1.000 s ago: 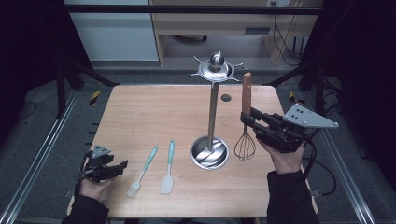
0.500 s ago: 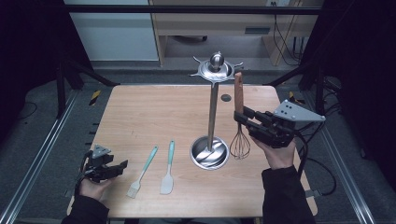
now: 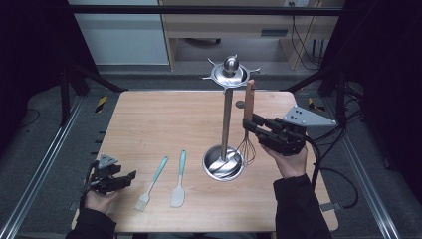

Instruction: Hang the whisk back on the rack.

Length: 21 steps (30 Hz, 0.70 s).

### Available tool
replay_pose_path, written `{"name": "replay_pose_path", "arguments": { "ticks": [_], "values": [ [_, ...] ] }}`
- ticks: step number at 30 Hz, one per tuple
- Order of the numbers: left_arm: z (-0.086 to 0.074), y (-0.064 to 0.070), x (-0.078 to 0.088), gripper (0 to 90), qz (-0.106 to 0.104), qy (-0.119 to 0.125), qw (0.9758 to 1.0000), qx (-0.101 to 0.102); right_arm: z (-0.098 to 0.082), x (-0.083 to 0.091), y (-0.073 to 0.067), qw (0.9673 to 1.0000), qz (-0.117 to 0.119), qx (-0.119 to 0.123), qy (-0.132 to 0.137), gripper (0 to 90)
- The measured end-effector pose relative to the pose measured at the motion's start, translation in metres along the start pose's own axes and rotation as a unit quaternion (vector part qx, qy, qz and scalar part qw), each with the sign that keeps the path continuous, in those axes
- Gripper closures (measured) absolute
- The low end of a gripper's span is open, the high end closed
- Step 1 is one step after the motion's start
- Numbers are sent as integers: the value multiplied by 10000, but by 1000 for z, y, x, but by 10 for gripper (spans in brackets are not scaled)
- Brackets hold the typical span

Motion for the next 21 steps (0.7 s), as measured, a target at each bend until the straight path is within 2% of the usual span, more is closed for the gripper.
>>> {"name": "replay_pose_path", "arguments": {
  "ticks": [7,21],
  "values": [
    [1,2,0,365,-28,12,10000,-91,-3,-5,1,10000,-14,-8,7,688],
    [2,2,1,345,-30,26,10000,-85,-5,-7,3,10000,-61,-22,64,669]
  ]
}}
Point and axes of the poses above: each handheld gripper's, and its own axes: x roughly backward along the jaws, z roughly out of its top, y roughly to its right, the point moved 9 cm from there along -x, roughly forward along the jaws, and after that the axes turned 14 degrees about -x, right-handed, at the moved point
